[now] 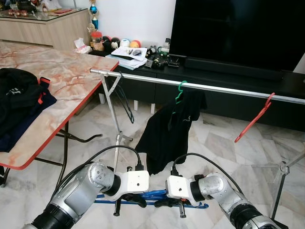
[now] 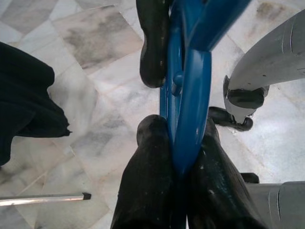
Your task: Hang hanger
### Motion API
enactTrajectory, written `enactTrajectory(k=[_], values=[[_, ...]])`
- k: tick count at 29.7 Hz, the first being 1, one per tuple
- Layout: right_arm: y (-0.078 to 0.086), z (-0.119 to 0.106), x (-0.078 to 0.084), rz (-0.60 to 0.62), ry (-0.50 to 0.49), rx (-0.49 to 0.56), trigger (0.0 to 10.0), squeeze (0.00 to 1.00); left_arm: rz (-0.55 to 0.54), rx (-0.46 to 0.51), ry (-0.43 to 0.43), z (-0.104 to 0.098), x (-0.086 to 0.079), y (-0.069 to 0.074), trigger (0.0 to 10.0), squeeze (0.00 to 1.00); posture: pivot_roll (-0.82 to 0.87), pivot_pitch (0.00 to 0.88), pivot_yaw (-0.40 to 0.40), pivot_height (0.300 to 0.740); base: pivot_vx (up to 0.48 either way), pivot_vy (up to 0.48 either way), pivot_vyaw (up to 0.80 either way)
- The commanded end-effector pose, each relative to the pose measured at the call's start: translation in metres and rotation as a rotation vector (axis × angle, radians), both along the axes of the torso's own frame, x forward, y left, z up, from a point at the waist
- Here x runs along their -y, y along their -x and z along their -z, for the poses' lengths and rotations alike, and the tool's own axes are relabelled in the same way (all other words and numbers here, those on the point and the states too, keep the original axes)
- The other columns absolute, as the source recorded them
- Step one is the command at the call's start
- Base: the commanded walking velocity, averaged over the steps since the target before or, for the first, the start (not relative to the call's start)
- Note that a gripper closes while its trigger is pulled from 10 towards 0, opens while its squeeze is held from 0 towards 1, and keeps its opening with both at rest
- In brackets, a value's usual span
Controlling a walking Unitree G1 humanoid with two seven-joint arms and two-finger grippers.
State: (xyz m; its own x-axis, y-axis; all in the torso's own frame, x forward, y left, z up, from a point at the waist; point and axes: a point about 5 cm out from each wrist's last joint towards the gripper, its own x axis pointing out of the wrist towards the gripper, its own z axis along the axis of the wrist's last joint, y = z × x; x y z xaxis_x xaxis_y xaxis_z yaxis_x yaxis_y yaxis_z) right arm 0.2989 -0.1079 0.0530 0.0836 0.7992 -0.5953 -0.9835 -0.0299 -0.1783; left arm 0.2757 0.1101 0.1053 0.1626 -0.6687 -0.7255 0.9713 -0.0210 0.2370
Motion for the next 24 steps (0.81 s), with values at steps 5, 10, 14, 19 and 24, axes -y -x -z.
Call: enactTrajectory(k=[5, 10, 14, 19, 24], values=[[-0.001, 0.003, 0.005, 0.017, 0.030, -0.011, 0.0, 0.00, 0.029, 0.055, 0.046, -0.015, 0.007, -0.006, 10.0, 0.00, 0.19, 0.000, -0.049, 0.740, 0.000, 0.000, 0.00], [-0.001, 0.003, 0.005, 0.026, 0.029, -0.007, 0.0, 0.00, 0.027, 0.053, 0.053, -0.015, 0.007, -0.006, 10.0, 0.00, 0.19, 0.000, -0.048, 0.740, 0.000, 0.000, 0.00], [0.000, 0.005, 0.008, 0.042, 0.027, -0.012, 0.0, 0.00, 0.023, 0.022, 0.087, -0.016, 0.005, -0.005, 10.0, 1.00, 0.19, 0.000, -0.048, 0.740, 0.000, 0.000, 0.00], [0.002, 0.009, 0.010, 0.052, 0.039, -0.019, 0.0, 0.00, 0.024, -0.015, 0.065, -0.014, -0.003, -0.002, 10.0, 1.00, 0.19, 0.000, -0.048, 0.740, 0.000, 0.000, 0.00], [0.010, 0.019, 0.018, 0.068, 0.066, -0.053, 0.0, 0.00, 0.026, -0.061, 0.046, -0.015, -0.018, 0.005, 10.0, 1.00, 0.19, 0.000, -0.047, 0.740, 0.000, 0.000, 0.00]])
